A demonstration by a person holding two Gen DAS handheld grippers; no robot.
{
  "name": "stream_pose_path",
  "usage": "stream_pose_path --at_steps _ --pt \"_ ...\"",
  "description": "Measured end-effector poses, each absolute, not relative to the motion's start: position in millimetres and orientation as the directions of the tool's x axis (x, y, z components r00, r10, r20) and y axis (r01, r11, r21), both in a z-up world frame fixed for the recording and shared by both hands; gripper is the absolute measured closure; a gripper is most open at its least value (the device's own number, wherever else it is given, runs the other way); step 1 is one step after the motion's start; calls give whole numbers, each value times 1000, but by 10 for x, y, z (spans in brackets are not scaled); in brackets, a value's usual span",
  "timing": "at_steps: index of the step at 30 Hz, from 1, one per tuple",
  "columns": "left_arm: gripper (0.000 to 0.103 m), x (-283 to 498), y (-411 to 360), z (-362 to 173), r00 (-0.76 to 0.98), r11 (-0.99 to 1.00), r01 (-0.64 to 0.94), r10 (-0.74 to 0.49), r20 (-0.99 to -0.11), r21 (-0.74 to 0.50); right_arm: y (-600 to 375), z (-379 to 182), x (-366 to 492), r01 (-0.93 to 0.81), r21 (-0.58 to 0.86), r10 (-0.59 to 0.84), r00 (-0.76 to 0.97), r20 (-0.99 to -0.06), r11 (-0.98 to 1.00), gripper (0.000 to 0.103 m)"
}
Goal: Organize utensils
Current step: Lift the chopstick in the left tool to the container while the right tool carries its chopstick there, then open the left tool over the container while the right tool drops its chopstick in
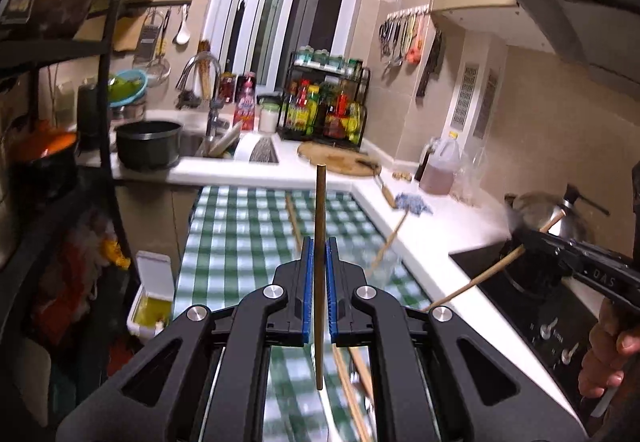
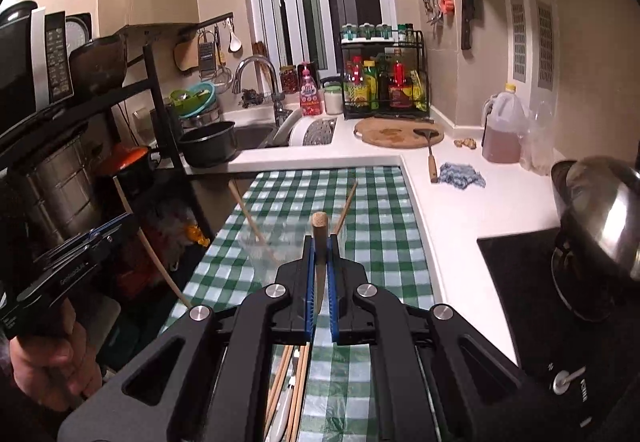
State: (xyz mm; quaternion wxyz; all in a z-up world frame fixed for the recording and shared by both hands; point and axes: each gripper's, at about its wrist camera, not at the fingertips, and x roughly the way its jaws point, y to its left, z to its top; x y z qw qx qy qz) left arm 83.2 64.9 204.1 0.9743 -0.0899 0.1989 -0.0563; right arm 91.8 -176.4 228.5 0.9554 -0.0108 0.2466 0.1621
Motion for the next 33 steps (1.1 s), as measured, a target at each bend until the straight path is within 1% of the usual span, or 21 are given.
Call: stream_pose_path --at_steps 4,7,10,13,16,23,33 --pt "97 1093 686 2384 935 973 99 -163 -314 -210 -1687 2562 1077 -328 60 317 829 -460 943 97" --pt "97 1274 704 2573 948 967 115 -176 -266 -228 -1591 2780 1168 -327 27 307 851 -426 944 97" --pt "97 1429 743 2625 957 962 120 -178 -230 -244 -1505 2930 1277 -319 2 294 869 -399 948 97" --pt "97 1546 798 2532 962 955 125 -183 -204 -269 -1426 2912 1417 -320 -14 288 870 -401 947 97" --pt "97 1723 823 2387 955 952 127 -193 -225 -280 -1349 2772 1619 -313 -37 265 857 -443 949 97" --pt "97 2012 826 2084 935 956 121 -200 -294 -267 -1235 2356 1955 -308 -36 240 805 -543 951 97" --pt "97 2269 814 1696 896 956 104 -211 -391 -276 -1158 2000 2180 -303 -41 215 760 -614 952 97"
